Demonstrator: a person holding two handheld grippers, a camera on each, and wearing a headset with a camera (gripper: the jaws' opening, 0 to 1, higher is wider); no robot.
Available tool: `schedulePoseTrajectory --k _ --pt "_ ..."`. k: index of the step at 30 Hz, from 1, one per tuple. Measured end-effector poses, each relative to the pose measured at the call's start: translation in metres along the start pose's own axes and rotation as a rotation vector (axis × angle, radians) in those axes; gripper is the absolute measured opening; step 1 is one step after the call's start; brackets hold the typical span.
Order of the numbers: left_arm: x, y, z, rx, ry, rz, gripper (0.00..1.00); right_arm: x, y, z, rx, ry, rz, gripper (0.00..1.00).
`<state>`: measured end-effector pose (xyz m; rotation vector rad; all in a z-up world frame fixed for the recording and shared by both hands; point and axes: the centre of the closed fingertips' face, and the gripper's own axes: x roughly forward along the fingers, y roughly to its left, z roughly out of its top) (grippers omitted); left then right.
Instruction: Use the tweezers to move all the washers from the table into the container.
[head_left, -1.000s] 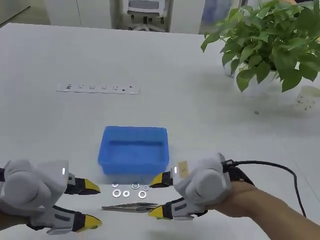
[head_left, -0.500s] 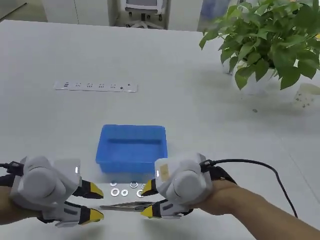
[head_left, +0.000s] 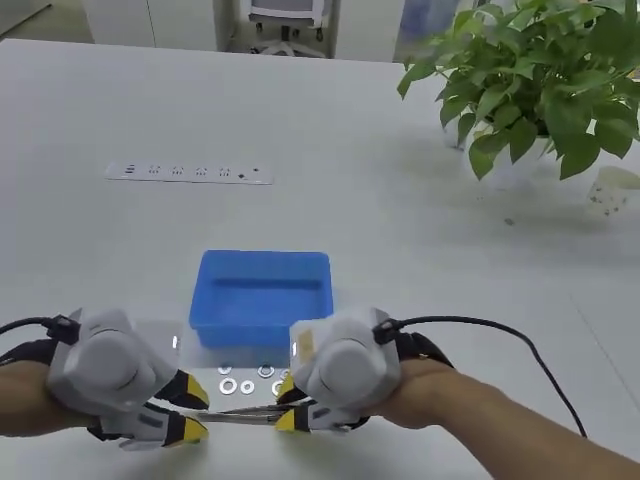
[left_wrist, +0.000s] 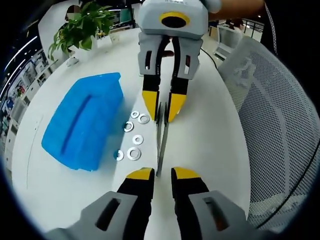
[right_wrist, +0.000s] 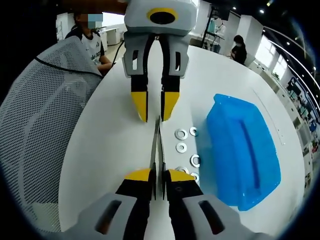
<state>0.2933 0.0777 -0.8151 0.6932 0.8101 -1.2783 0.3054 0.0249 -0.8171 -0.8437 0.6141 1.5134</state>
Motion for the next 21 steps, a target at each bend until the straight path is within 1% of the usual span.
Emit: schedulePoseTrajectory --k 1,2,3,10,13,21 --pt "0.0012 -0.0012 -0.0016 0.002 0.011 -0.006 0.16 0.0004 0.0002 0.0004 -0.001 0.0 0.001 0.12" --pt "0.0005 -0.0001 0.0004 0.026 0.002 0.0 0.15 0.0005 0.0003 0.0 0.0 0.004 0.001 0.12" --pt "-0.0006 -0.0009 -0.0017 0.004 0.009 0.001 0.14 0.0007 0.0003 0.0001 0.001 0.003 0.001 0.12" --pt "-0.001 0.0013 -0.0008 0.014 0.007 0.005 0.09 0.0002 0.0012 0.0005 0.006 -0.002 0.002 0.11" --pt "-0.0006 0.0035 -0.0005 0.006 0.01 0.007 0.07 0.0002 0.0017 0.0005 0.007 -0.003 0.003 0.11" --pt "0.0002 0.0038 0.0003 0.009 0.007 0.008 0.06 0.0002 0.0023 0.0004 0.007 -0.005 0.005 0.11"
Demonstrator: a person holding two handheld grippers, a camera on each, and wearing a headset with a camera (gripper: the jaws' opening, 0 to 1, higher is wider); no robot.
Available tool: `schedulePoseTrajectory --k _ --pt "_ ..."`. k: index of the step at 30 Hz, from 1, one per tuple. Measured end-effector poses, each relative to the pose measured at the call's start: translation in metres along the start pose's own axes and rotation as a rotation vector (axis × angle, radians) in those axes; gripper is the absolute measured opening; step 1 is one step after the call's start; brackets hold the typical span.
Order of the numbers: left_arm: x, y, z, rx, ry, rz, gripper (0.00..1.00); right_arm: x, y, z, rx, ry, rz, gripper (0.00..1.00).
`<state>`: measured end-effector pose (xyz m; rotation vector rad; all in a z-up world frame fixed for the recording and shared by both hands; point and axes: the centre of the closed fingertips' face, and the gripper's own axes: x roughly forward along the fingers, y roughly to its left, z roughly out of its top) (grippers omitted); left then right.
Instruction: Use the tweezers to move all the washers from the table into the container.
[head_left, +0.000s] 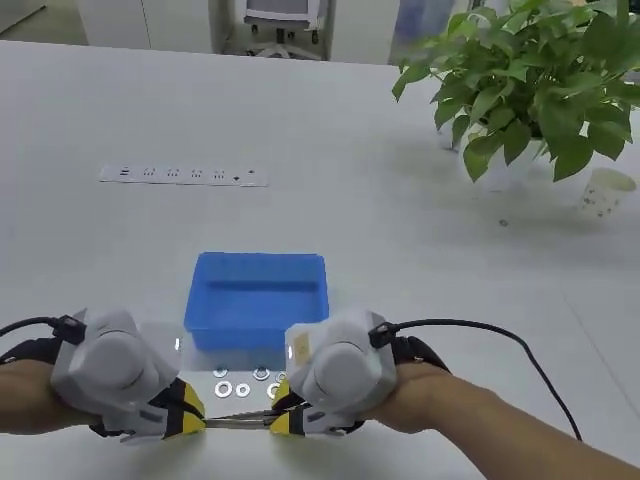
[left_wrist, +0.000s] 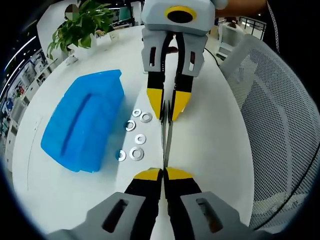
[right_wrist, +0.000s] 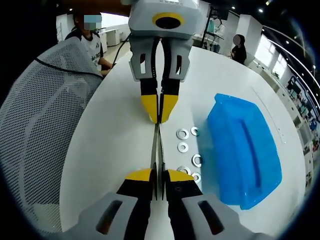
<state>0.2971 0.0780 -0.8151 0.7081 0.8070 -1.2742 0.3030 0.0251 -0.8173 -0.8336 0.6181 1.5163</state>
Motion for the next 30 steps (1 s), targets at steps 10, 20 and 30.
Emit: schedulePoseTrajectory --k 10,20,30 --pt "0.0 -0.001 0.002 0.025 0.02 0.007 0.06 0.0 0.0 0.0 -0.006 0.005 -0.002 0.12" --pt "-0.013 0.001 0.014 0.028 0.007 0.006 0.05 -0.001 0.001 0.0 -0.011 -0.002 -0.003 0.14" --pt "-0.027 -0.002 0.032 0.039 -0.011 0.009 0.05 -0.002 0.001 0.0 -0.005 -0.005 -0.006 0.14"
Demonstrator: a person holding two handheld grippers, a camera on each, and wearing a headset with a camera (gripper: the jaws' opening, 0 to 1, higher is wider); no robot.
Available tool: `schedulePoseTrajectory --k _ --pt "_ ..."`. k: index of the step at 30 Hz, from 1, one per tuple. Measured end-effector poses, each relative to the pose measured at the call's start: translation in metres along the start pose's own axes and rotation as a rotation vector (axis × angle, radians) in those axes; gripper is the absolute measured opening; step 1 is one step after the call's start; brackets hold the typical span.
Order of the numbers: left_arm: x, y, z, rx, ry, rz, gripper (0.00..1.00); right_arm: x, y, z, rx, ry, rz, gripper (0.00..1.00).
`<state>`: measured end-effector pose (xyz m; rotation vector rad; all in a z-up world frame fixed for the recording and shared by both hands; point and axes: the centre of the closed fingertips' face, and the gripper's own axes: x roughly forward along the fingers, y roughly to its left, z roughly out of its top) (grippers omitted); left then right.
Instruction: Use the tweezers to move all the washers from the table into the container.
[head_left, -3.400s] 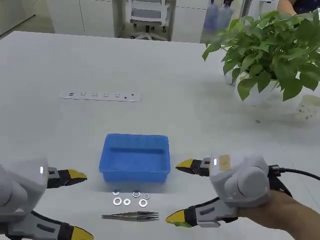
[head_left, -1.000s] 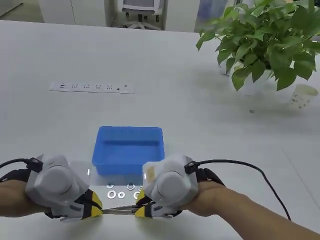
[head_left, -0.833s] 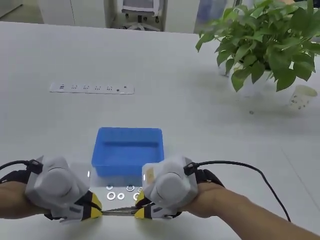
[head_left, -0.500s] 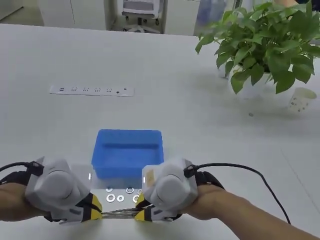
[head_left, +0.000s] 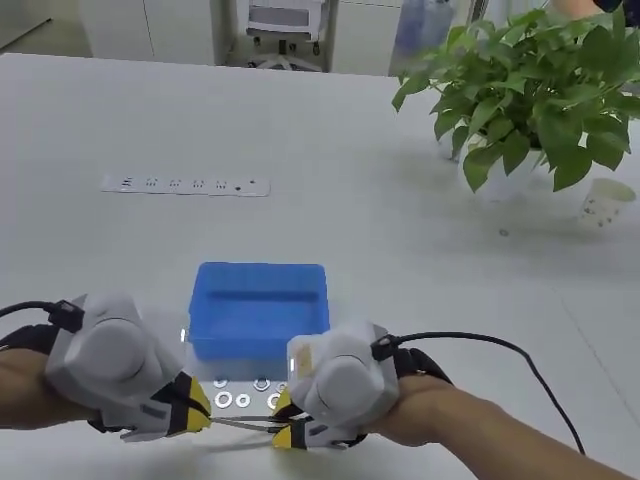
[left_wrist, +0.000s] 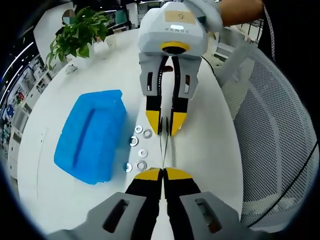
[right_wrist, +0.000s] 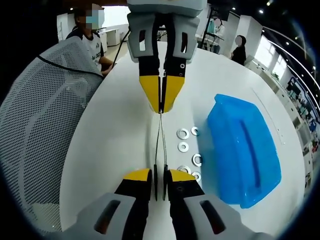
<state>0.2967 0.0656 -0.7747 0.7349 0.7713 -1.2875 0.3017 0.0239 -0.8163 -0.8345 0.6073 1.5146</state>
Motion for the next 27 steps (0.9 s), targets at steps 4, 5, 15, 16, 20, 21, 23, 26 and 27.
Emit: schedulePoseTrajectory --k 4,5,15,16,20,21,23,26,27 --pt "-0.006 -0.001 0.01 0.011 -0.013 0.002 0.05 0.0 0.001 0.001 0.005 -0.006 -0.001 0.14" --pt "-0.007 -0.001 0.011 0.015 -0.014 0.003 0.05 0.001 0.001 0.001 0.01 -0.007 0.0 0.13" --pt "-0.023 0.0 0.034 0.033 -0.037 -0.003 0.05 -0.005 0.0 0.009 0.031 -0.036 -0.014 0.12" --pt "-0.025 0.001 0.036 0.037 -0.038 -0.003 0.05 -0.006 -0.001 0.01 0.032 -0.039 -0.015 0.12" --pt "-0.03 0.0 0.046 0.057 -0.052 -0.007 0.05 -0.007 -0.001 0.015 0.037 -0.054 -0.019 0.12" --pt "-0.032 0.0 0.05 0.062 -0.059 -0.007 0.05 -0.008 -0.001 0.017 0.039 -0.058 -0.021 0.12" --pt "-0.034 0.0 0.055 0.067 -0.07 -0.007 0.05 -0.008 -0.002 0.02 0.047 -0.072 -0.025 0.12" --pt "-0.037 0.0 0.061 0.072 -0.08 -0.007 0.05 -0.009 -0.003 0.024 0.062 -0.091 -0.031 0.11" --pt "-0.037 0.0 0.062 0.074 -0.084 -0.007 0.05 -0.009 -0.003 0.025 0.066 -0.096 -0.03 0.11"
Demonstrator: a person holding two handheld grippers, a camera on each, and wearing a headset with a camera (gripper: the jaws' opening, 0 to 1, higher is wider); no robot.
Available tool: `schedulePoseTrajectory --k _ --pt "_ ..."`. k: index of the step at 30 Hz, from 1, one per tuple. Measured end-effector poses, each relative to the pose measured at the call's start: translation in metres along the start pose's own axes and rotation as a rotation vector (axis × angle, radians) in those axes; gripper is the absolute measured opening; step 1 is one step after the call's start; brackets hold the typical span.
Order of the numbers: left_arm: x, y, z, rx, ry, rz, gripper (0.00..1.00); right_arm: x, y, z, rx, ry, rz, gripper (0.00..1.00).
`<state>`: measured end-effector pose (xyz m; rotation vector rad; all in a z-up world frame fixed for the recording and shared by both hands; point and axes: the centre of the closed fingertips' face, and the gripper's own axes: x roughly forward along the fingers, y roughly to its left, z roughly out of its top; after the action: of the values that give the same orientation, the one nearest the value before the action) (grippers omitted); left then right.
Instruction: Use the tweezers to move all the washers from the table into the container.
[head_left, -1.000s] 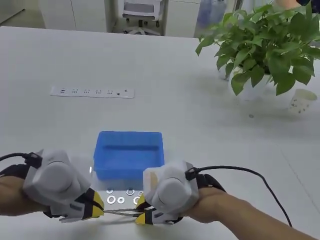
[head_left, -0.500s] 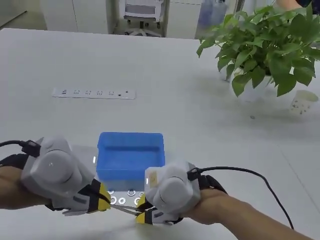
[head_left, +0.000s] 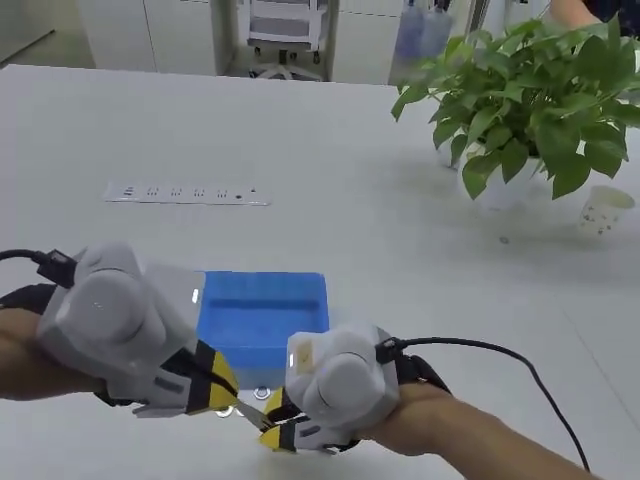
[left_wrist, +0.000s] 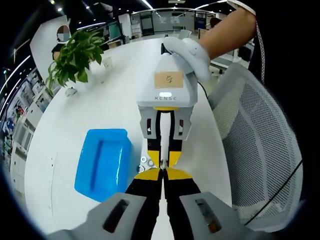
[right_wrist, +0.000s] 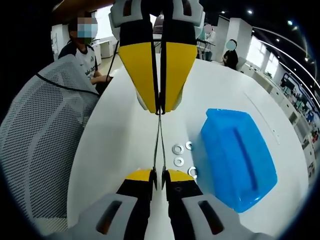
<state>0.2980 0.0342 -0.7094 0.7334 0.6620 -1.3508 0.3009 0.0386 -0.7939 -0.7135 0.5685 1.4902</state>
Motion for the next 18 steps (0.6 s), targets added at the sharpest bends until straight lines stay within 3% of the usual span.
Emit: schedulePoseTrajectory --k 18 --pt "0.008 -0.003 0.018 0.032 -0.069 -0.027 0.05 0.002 0.001 0.003 0.039 -0.043 -0.008 0.11"
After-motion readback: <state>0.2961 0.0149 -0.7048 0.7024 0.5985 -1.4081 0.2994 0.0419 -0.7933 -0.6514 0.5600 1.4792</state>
